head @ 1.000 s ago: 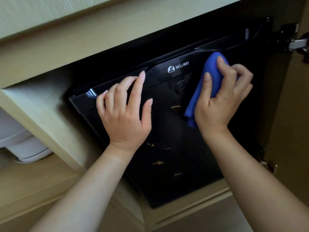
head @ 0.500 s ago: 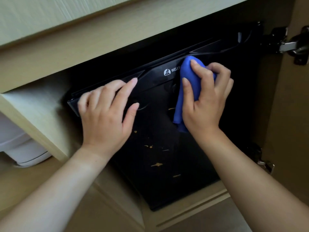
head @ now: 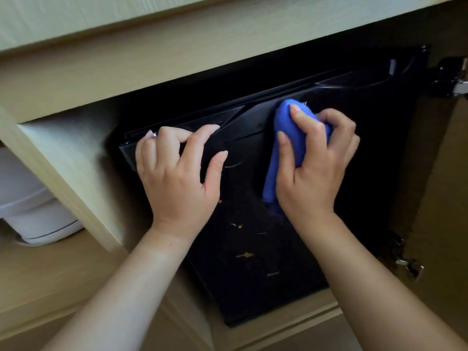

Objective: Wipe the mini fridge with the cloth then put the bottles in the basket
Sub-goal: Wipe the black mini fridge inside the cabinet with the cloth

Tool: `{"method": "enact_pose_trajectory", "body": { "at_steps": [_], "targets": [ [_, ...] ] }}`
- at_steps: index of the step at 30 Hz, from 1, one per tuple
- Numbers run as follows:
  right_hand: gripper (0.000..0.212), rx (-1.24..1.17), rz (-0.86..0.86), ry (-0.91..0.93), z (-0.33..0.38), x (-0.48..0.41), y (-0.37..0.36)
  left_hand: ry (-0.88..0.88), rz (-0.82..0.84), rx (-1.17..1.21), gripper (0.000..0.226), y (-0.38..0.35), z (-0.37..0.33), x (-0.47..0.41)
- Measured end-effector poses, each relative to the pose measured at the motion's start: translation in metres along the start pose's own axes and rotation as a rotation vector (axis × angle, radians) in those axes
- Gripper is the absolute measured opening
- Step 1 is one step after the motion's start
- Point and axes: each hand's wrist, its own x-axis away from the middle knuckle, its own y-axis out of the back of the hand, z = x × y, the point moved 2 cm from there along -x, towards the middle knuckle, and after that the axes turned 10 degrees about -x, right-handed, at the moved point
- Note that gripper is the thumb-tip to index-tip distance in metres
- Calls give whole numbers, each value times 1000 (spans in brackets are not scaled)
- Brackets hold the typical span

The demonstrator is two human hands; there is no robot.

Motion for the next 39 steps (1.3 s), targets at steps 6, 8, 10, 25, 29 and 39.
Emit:
{"method": "enact_pose_trajectory", "body": {
  "at_steps": [6, 8, 10, 25, 29, 39],
  "targets": [
    [27, 28, -36, 94, 6, 3, -7, -21, -6, 4, 31, -2, 1, 1],
    [28, 32, 55, 147, -5, 21, -4, -19, -9, -1, 31, -2, 0, 1],
    [27, 37, 135, 169, -17, 37, 3, -12, -9, 3, 30, -2, 0, 1],
    [26, 36, 149, 221, 12, 38, -16, -25, 139, 45, 36, 19, 32, -1],
    [28, 62, 186, 224, -15, 53, 1, -35, 97, 100, 34, 15, 34, 2],
    [28, 30, 52, 155, 15, 38, -22, -47, 64, 99, 31, 13, 34, 2]
  ]
}}
